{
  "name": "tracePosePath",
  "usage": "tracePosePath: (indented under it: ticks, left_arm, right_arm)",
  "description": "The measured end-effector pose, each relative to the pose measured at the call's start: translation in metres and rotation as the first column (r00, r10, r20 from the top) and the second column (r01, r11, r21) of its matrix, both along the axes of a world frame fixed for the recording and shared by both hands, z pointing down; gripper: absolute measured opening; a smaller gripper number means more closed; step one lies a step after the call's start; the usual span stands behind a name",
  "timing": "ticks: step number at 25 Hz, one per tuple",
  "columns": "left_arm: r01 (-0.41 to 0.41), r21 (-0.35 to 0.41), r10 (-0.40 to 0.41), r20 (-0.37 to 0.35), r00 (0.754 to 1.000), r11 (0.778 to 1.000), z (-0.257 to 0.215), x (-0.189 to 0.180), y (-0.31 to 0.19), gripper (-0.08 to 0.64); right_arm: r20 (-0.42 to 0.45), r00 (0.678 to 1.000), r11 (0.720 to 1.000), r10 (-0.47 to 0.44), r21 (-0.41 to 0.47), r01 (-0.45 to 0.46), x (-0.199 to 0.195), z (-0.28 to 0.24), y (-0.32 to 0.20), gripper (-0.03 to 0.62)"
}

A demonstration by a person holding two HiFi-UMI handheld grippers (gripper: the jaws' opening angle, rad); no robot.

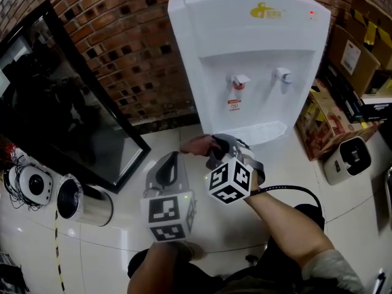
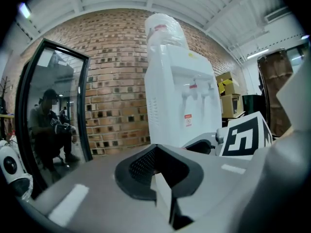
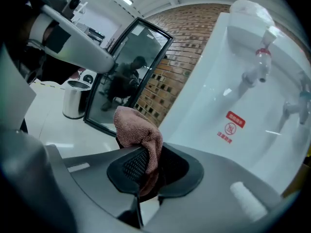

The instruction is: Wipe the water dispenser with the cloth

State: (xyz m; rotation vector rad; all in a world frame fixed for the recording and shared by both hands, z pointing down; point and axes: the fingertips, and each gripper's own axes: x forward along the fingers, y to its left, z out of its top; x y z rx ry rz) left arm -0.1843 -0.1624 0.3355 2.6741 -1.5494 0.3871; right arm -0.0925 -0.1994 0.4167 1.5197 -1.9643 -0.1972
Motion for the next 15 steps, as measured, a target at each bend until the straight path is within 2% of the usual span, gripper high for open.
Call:
tracePosePath:
  ticks: [5, 9, 15]
  left_arm:
    - [-0.063, -0.003, 0.063, -0.035, 0.997, 0.998, -0.005, 0.042, 0.011, 0.000]
    - [-0.099, -0.006, 0.098, -0.066, 0.993, 0.995, -0.005, 0.075, 0.022, 0.000]
    - [-0.132, -0.026, 0.130, -0.054, 0.990, 0.991, 0.008, 0.113, 0.034, 0.000]
  right_arm:
    - [0.047, 0.997, 0.998, 0.057, -0.014, -0.057, 0.036, -0.005, 0.011, 0.064]
    - [0.046, 0.994, 0.995, 0.104, -0.018, -0.103, 0.067, -0.008, 0.021, 0.064]
    - [0.047, 0.982, 0.983, 0.184, -0.023, -0.183, 0.126, -0.005, 0.039, 0.064]
